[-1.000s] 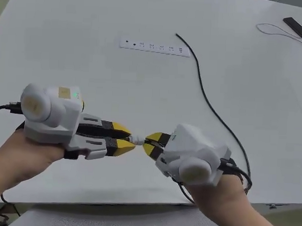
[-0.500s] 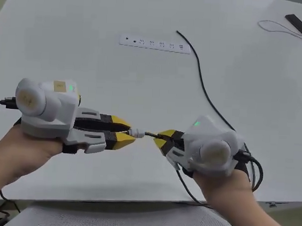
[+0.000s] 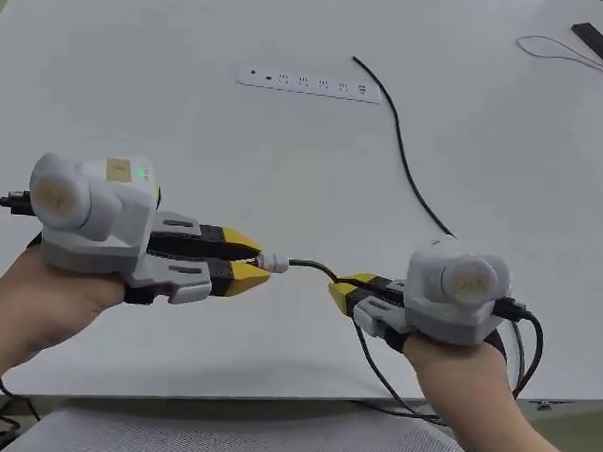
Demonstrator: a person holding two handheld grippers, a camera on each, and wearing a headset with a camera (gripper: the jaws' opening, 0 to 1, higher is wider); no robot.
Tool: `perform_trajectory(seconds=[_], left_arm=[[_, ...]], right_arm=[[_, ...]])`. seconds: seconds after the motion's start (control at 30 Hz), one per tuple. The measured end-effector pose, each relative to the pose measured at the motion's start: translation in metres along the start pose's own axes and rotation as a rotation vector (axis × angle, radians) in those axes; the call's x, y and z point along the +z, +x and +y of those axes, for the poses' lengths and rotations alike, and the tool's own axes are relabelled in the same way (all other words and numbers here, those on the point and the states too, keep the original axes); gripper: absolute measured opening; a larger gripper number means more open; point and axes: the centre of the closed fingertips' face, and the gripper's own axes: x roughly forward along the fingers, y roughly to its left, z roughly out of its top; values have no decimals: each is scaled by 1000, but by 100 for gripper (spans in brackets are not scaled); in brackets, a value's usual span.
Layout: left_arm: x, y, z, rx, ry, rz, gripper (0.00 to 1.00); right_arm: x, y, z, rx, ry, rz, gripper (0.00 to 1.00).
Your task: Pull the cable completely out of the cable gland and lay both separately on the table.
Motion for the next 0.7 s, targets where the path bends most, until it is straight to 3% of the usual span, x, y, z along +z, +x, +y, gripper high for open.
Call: perform_trajectory(seconds=[0.2, 0.43, 0.7], left_arm=[[0, 0, 0, -1, -3, -3, 15], [2, 0, -1, -5, -3, -7, 15], [2, 1, -1, -9, -3, -9, 15]], right_arm=[[-17, 1, -17, -26, 219, 14, 0], [-34, 1, -34, -51, 425, 9, 0], [-39, 3, -33, -48, 490, 10, 1]])
